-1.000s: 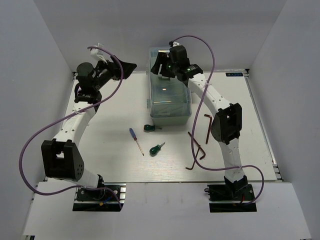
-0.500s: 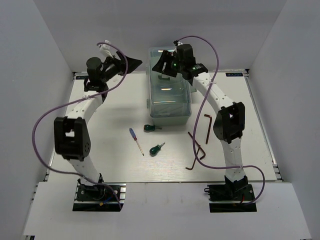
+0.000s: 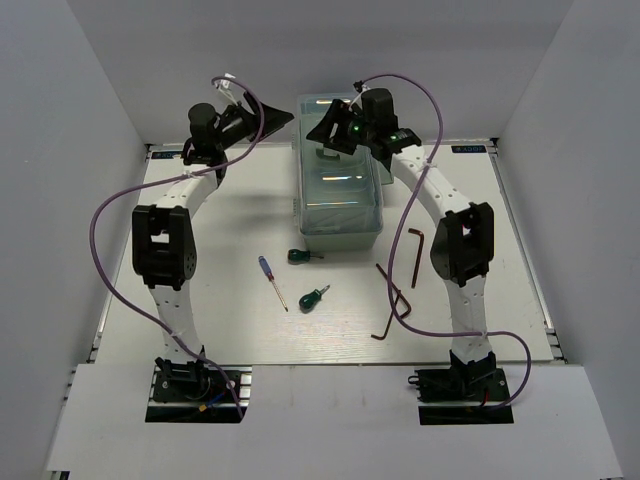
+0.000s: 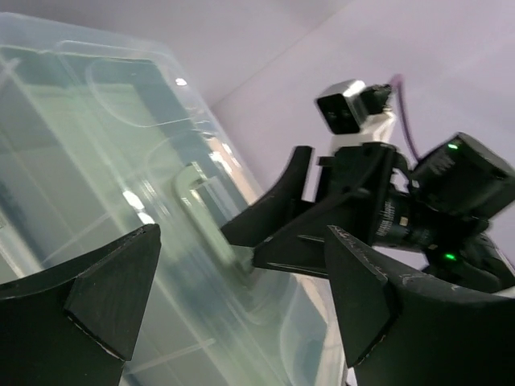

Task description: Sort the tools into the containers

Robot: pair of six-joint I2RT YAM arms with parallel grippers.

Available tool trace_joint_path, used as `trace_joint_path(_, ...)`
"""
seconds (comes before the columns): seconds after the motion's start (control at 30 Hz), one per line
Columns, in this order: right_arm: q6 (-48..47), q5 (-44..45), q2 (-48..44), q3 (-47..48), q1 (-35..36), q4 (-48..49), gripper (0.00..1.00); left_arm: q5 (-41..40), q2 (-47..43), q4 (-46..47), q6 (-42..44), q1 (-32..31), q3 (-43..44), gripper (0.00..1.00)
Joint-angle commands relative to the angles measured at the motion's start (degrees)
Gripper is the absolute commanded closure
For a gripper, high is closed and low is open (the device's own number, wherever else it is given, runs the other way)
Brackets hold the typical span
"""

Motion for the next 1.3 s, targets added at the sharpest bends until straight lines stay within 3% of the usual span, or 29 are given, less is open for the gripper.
trace_joint_path(0.0,2.8,-4.6,-3.0,-1.5,0.0,0.7,0.32,3.4,-1.2,3.3,-1.9,-0.5,2.5,0.07)
trace_joint_path(0.2,4.4,-6.3,-3.4,-2.8,-0.7,2.6,0.32,5.4,0.5,3.3,-2.9,-1.6,3.8,0.07)
trace_joint_path(0.73,5.9,-8.4,-3.9,-4.2,-1.8,4.7,0.33,4.9,5.7,-13.4,1.3,-5.2,13.3,0.07)
trace_joint_path(1.07,5.9,-8.9,-3.9,-4.6,-1.8,5.4,0.33,0.8,8.0,-25.8,4.4,-5.7,20.4,0.07)
trace_joint_path(1.27,5.7,-9.1,-3.8,-4.8,-1.8,5.6,0.33,-2.0,8.7,-28.7,3.2,-5.7,21.5,0.07)
